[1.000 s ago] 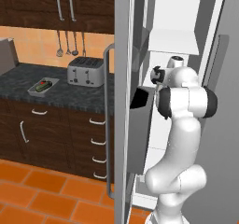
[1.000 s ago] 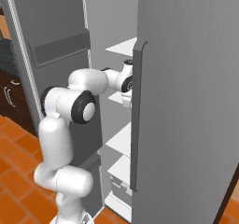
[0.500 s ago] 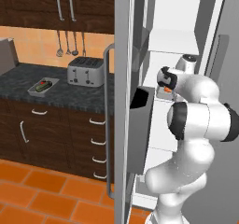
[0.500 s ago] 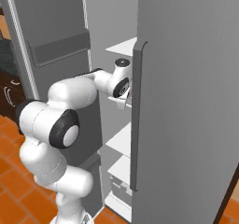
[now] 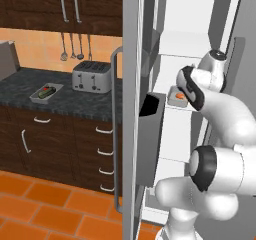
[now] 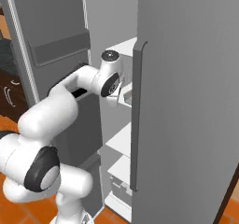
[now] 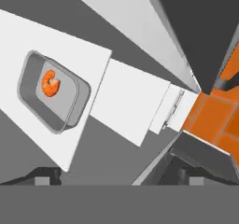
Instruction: Take the meat container that has the shrimp and place it on the second highest rack of the freezer. Then take the vegetable container that has the cucumber and tomato and place it on the highest rack of the freezer.
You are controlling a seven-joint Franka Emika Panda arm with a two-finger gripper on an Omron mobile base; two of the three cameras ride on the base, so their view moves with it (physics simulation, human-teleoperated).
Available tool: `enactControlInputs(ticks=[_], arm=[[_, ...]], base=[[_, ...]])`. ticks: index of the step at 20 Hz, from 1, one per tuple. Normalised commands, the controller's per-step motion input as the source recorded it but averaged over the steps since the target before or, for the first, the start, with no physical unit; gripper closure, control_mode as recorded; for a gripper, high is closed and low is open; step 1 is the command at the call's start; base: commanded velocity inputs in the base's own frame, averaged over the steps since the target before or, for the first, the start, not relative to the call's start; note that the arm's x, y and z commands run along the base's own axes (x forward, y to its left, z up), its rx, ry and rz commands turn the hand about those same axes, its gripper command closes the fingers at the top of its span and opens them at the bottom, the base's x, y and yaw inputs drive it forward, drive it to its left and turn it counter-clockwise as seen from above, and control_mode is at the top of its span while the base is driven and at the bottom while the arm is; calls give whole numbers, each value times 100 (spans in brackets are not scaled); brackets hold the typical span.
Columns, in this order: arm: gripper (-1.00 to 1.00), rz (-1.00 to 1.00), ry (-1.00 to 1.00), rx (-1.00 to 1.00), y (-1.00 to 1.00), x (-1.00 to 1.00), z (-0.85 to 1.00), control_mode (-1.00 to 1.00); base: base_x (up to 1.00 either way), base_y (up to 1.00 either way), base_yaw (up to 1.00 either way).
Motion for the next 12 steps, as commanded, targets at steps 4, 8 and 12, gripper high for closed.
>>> enactControlInputs(ticks=[4, 8, 12], arm=[[-100, 17, 0, -17, 0, -100, 64, -100], [-100, 35, 0, -24, 16, -100, 40, -100], [-100, 55, 0, -24, 45, -100, 6, -100]], base=[[0, 0, 0], [0, 0, 0], [0, 0, 0]])
